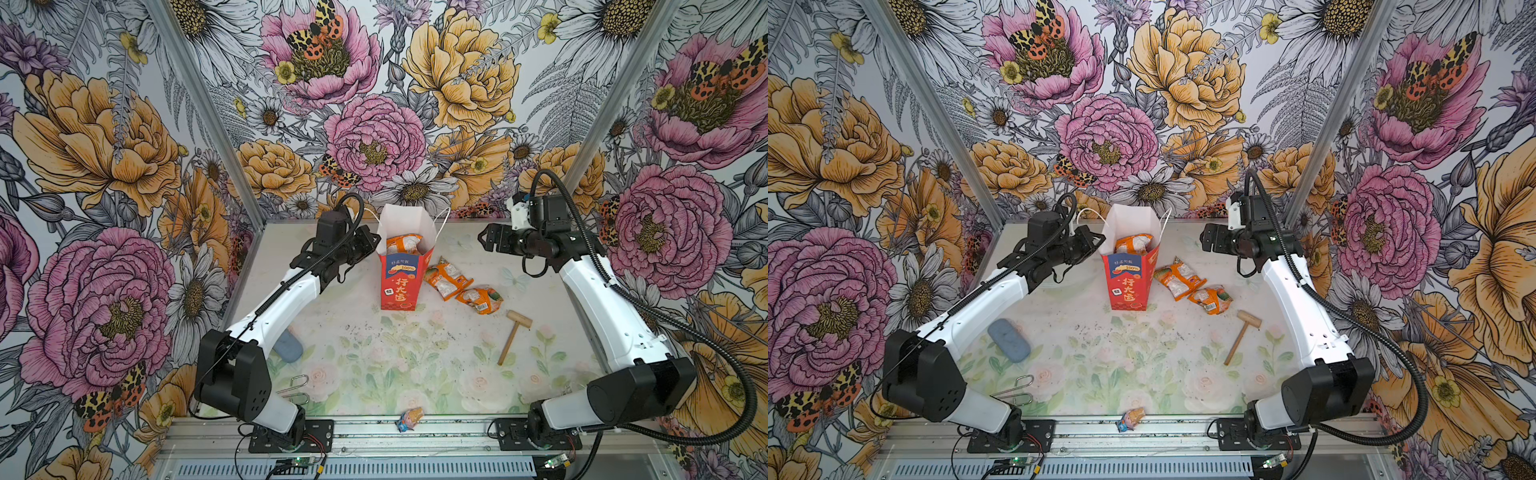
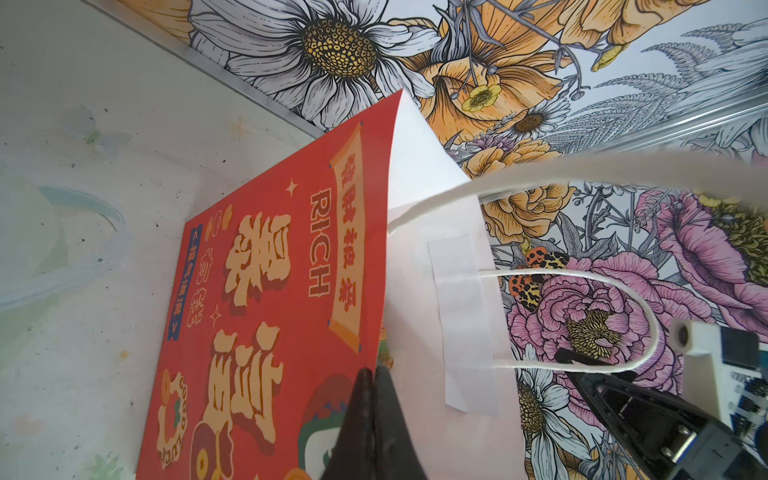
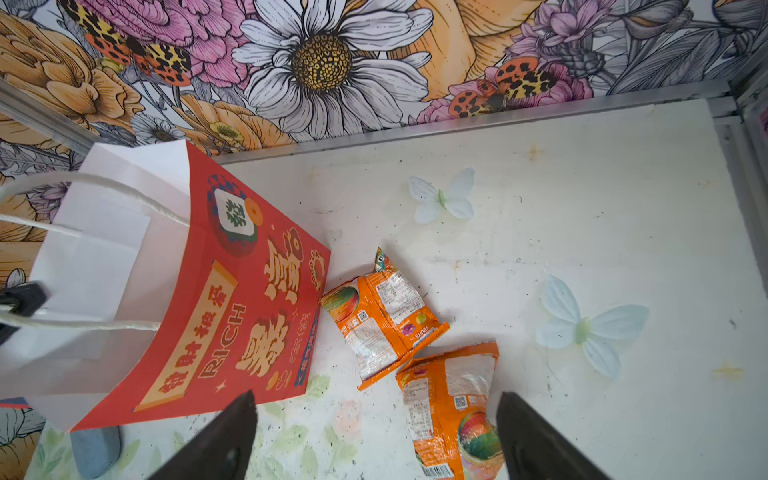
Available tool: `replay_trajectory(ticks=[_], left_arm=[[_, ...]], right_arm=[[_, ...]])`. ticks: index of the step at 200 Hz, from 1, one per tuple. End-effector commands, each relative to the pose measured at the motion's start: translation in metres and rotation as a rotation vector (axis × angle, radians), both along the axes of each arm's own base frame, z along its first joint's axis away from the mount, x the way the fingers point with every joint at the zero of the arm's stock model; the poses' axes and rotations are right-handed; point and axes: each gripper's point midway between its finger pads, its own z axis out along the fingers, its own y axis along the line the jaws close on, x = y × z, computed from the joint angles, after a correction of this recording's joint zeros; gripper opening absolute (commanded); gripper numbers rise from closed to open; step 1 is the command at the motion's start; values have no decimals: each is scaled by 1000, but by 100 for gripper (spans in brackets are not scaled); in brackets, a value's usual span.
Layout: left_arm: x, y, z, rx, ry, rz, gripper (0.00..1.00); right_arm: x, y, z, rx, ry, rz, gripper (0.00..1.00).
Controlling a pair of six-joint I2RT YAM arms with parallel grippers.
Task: Place the snacks into the paper bag
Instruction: 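Lift the right gripper out of the bag and move it over the packets, then lower the right gripper onto the orange packet nearest the bag and grasp it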
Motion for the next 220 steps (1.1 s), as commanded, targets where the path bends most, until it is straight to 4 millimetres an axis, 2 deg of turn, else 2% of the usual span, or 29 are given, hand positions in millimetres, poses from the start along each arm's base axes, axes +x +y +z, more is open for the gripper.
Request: replay_trajectory(ticks=[1, 15, 91, 134, 165, 220], left_arm=[[-4, 1, 17, -28, -57, -24, 0], [-5, 2, 16, -27, -57, -25, 0], [-4, 5, 14, -31, -53, -24, 0], [-1, 6, 12, -34, -47, -18, 0], [-1, 6, 12, -35, -48, -15, 0], [-2, 9, 9, -27, -39, -4, 0]], right_arm=[[1, 4, -9, 4, 39, 40, 97], [2, 6, -20, 10, 69, 47, 100], [0, -7, -86, -57, 250, -15, 100], [-3, -6, -119, -81, 352, 5, 100], [3, 3, -134, -63, 386, 62, 100], [14, 28, -157, -69, 368, 287, 99]])
